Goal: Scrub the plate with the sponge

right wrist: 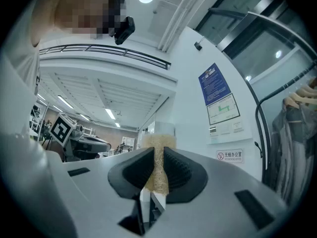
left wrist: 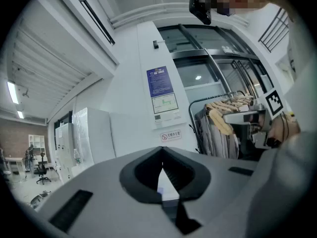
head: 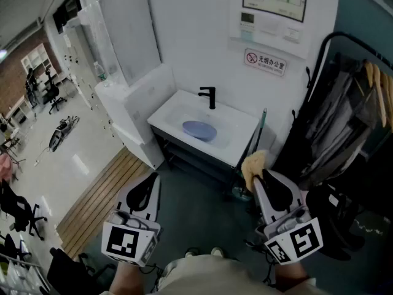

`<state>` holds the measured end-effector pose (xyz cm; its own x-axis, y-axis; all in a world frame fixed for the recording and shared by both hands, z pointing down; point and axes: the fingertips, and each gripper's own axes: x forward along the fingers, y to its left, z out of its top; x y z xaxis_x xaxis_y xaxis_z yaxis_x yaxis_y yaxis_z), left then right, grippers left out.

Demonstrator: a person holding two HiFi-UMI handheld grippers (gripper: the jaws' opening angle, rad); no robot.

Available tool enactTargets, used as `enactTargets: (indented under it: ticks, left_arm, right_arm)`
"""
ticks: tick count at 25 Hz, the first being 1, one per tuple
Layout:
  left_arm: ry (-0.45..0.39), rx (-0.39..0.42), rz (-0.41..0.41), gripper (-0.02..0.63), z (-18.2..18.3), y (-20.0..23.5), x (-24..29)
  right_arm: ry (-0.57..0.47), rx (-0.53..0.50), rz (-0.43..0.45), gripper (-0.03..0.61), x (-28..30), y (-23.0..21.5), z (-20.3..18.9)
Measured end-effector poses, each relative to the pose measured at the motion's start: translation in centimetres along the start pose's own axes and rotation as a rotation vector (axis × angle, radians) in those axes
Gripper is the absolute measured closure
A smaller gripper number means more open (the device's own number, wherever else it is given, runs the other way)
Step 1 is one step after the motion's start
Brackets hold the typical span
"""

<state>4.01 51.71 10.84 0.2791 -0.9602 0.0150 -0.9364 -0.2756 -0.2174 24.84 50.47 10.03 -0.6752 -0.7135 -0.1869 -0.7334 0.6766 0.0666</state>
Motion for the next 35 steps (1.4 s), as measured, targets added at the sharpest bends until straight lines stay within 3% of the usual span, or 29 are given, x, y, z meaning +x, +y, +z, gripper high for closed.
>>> enactTargets:
  ticks: [12, 17, 25, 35]
  left_arm:
    - [0.027, -0.002, 0.013, 0.609, -0.6, -0.7, 1.7]
    - [-0.021, -0.051, 0.001, 0.609, 0.2, -2.0, 1.7]
    - [0.008, -0.031, 0.009, 0.607, -0.8, -3.8, 3.2]
    - [0.010, -0.020, 0.046, 0.609, -2.8, -1.8, 6.1]
  right_arm:
    - [0.020, 0.032, 0.047, 0.512, 0.7, -1.4, -1.4]
    - [0.041, 0.038, 0.062, 0.512, 0.5, -2.4, -2.8]
    - [0.066, 0.035, 0.084, 0.511, 0.1, -4.2, -4.5]
    - [0.055, 0.051, 0.102, 0.511, 3.3, -6.0, -6.9]
